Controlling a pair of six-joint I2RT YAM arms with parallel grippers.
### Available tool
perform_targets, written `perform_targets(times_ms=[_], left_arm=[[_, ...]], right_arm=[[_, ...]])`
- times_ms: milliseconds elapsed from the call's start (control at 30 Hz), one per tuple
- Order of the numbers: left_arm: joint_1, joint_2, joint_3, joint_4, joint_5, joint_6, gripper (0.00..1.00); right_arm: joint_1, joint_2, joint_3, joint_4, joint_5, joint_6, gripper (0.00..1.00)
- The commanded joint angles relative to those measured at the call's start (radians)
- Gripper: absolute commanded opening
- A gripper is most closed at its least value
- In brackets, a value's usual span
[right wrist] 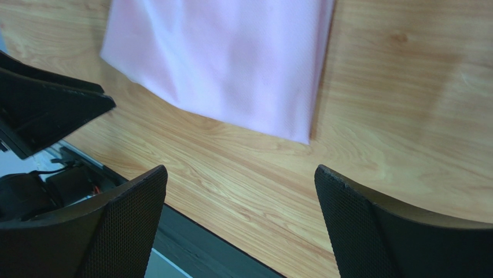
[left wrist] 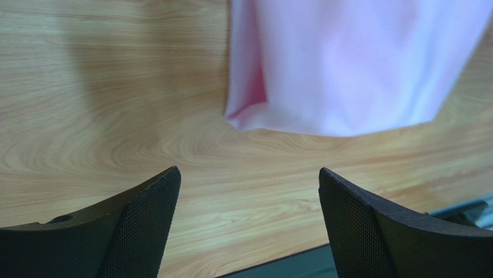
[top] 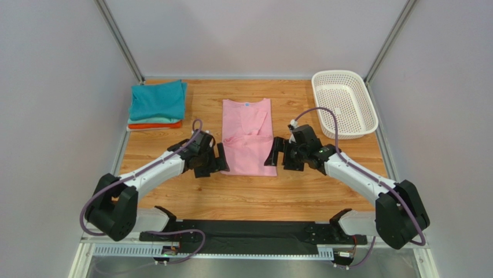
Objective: Fold and stack the t-shirts
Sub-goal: Fold the tshirt
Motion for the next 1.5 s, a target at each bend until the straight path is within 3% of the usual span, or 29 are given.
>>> perform_targets(times_ms=[0,133,333,433,533,633,767,833,867,967,1133,1300,1467], left_arm=[[0.014,0.092,0.043,-0.027,-0.039,-0.006,0.93],[0.016,0.202,0.069,-0.021,-0.036,-0.015,0.82],[0.016,0.303,0.058,0.003,-0.015,-0.024,0.49],[0.016,0.311,0.038,0.039,0.01,-0.021,0.3],[0.016,0.317,0.03,0.068,0.033,-0.015,0.17],[0.016,0.329,0.03,0.083,0.05,-0.004,0.0],[0.016,0.328,0.03,0.092,0.056,0.01,0.0],[0.016,0.321,0.026,0.094,0.048,0.01,0.0],[0.016,0.312,0.021,0.091,0.048,0.007,0.0],[0.016,0.266,-0.002,0.089,0.06,0.002,0.0],[0.016,0.122,-0.078,0.086,0.085,-0.007,0.0],[0.013,-0.169,-0.181,0.034,0.107,0.005,0.0],[0.007,-0.451,-0.155,-0.101,0.09,0.019,0.0]], right_arm=[[0.001,0.014,-0.027,-0.046,0.036,-0.027,1.0],[0.001,0.068,-0.034,-0.032,0.036,-0.029,1.0],[0.003,0.118,-0.053,0.018,0.027,-0.024,0.99],[0.01,0.151,-0.057,0.034,0.033,-0.026,0.94],[0.018,0.19,-0.056,0.058,0.033,-0.031,0.88],[0.027,0.243,-0.053,0.106,0.03,-0.044,0.77],[0.027,0.309,-0.008,0.115,0.08,-0.083,0.53],[0.027,0.336,0.01,0.115,0.071,-0.083,0.45],[0.029,0.341,0.01,0.114,0.055,-0.084,0.34],[0.032,0.32,-0.005,0.098,0.038,-0.07,0.19],[0.053,0.165,-0.044,0.034,-0.005,-0.061,0.1],[0.059,0.001,-0.01,-0.127,-0.171,-0.13,0.11],[0.081,-0.113,0.022,-0.279,-0.305,-0.127,0.12]])
